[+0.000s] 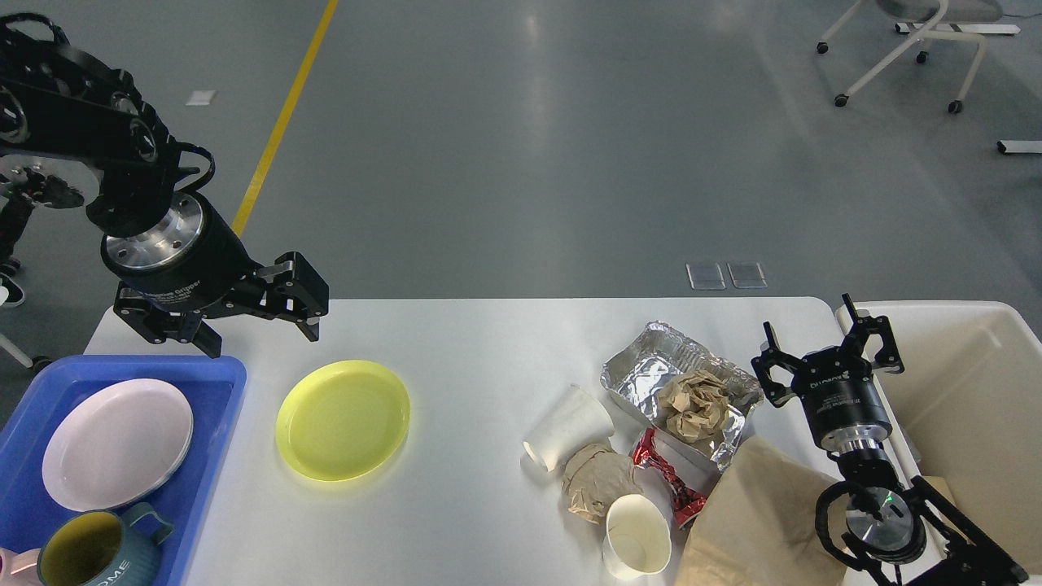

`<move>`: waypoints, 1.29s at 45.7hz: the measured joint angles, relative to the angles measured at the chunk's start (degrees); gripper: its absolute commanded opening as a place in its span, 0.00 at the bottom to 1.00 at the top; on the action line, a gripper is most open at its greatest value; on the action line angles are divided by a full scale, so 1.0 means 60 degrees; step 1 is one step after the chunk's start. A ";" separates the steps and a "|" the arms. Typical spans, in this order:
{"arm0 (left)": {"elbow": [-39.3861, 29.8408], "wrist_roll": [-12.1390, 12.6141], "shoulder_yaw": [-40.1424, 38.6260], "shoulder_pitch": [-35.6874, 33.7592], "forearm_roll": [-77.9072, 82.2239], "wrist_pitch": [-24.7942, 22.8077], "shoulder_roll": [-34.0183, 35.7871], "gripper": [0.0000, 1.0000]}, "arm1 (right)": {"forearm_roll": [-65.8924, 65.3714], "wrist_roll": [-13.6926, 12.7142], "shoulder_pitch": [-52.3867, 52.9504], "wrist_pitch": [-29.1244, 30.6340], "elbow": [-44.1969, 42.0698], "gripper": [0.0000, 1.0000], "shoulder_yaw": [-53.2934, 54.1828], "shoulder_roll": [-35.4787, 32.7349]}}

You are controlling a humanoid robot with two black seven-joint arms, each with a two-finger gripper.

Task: Tidy desktop
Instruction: 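Lower the left gripper to the yellow plate rim and grasp it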

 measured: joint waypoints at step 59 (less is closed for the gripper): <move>0.3784 0.0069 -0.2437 0.8811 -0.1796 0.6058 0.0079 0.88 | -0.0010 0.0001 -0.0005 0.0007 -0.0016 1.00 0.0000 0.0000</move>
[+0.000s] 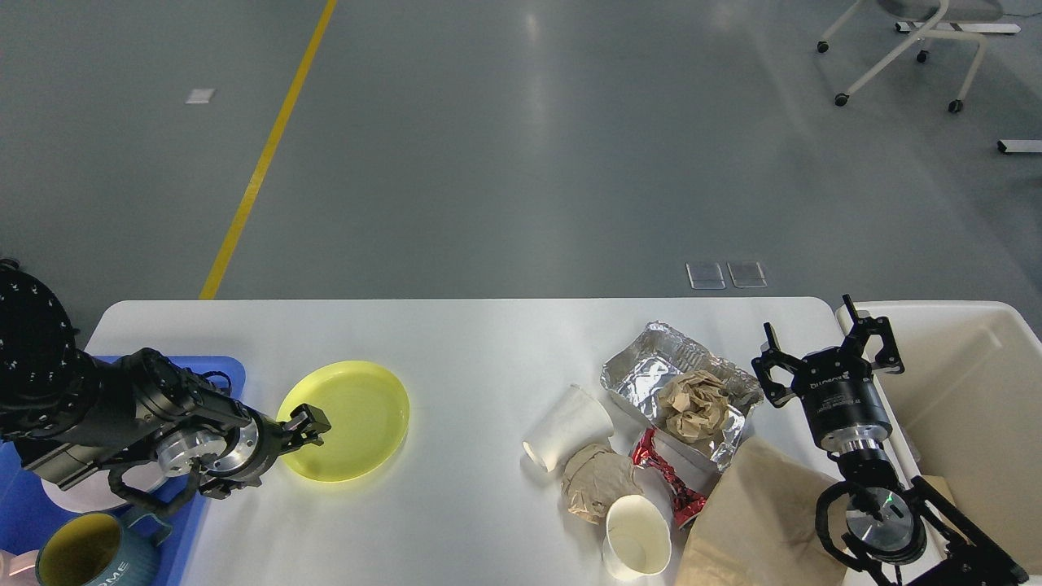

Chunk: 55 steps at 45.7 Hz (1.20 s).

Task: Tidy desktop
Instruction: 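Lower the left gripper to the yellow plate rim and grasp it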

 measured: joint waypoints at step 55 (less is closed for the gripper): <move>0.0378 -0.0078 -0.0489 0.0552 -0.2383 -0.0466 0.0178 0.29 | 0.0000 -0.0002 0.0010 0.0000 -0.0001 1.00 0.0000 0.0000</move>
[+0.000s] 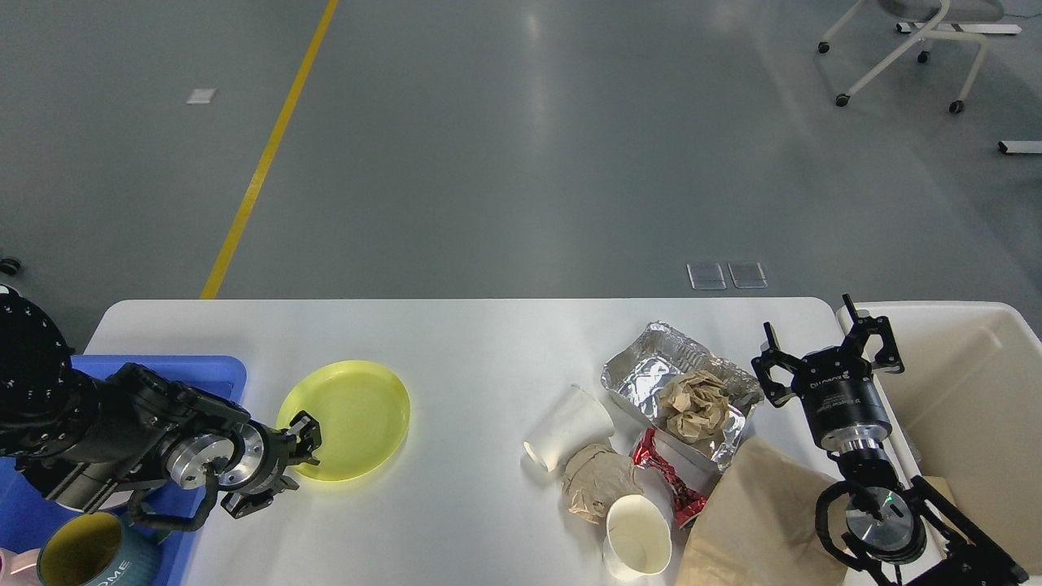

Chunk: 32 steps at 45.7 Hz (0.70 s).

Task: Tidy desktop
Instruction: 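Lower the left gripper to the yellow plate rim and grasp it, then lift the yellow plate with the left gripper and carry it over the tray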

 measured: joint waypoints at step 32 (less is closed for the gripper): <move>0.0078 0.0002 0.0014 0.0046 -0.0022 -0.0712 0.0010 0.00 | 0.0000 -0.0001 -0.0003 0.0000 0.0000 1.00 0.0000 0.0000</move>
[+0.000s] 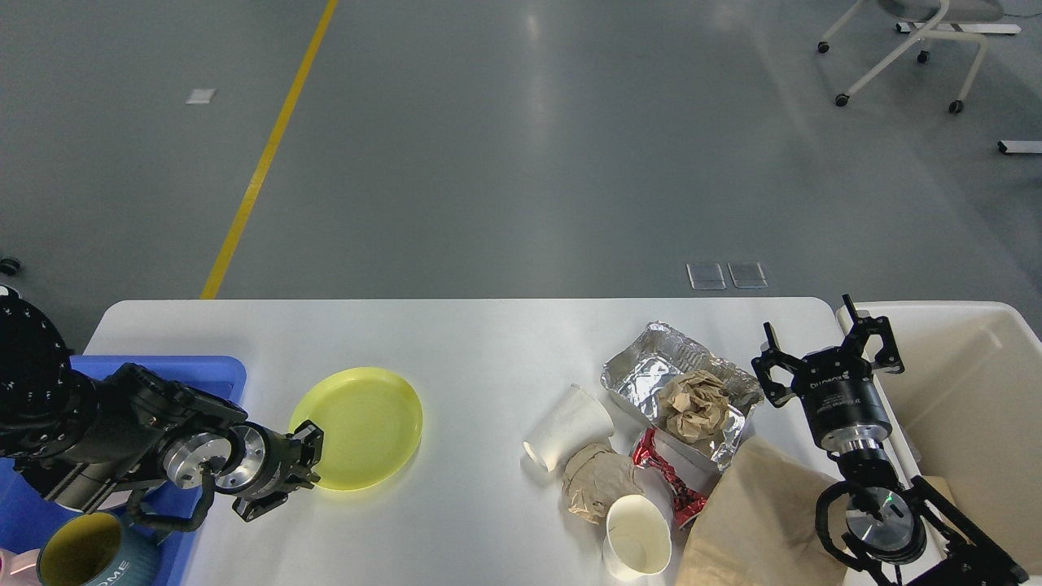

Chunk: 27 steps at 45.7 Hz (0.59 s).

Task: Tidy desktop
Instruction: 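Lift the yellow plate with the left gripper and carry it over the tray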

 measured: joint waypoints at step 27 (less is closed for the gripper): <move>-0.0910 0.0144 0.1096 -0.2007 0.0088 -0.1559 0.0335 0.00 | -0.0002 0.0004 0.0005 0.0000 0.0000 1.00 0.0000 0.0000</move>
